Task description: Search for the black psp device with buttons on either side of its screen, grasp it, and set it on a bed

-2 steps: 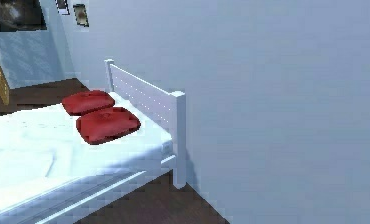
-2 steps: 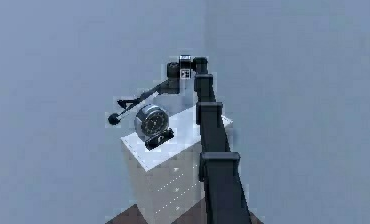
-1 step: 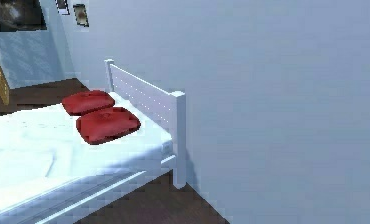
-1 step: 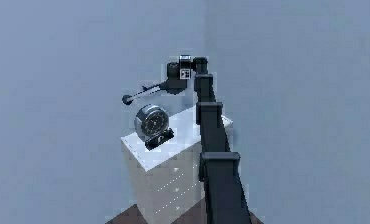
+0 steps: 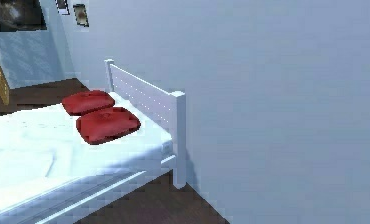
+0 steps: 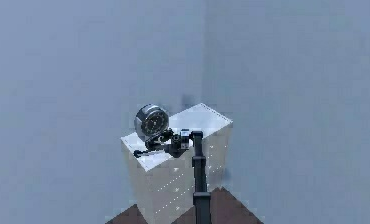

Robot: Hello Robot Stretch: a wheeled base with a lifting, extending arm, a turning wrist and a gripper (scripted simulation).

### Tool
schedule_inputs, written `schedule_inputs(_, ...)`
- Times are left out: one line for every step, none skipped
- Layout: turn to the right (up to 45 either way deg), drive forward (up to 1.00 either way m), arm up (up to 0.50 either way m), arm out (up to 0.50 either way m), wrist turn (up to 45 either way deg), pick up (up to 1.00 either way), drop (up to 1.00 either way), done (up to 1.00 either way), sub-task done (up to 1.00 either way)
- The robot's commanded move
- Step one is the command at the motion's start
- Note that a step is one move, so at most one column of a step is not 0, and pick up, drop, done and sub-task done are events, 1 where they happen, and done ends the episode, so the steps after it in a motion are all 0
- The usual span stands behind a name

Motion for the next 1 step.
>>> schedule_inputs(0.0,0.0,0.0,0.0,0.0,1.0,0.0,0.0,0.0)
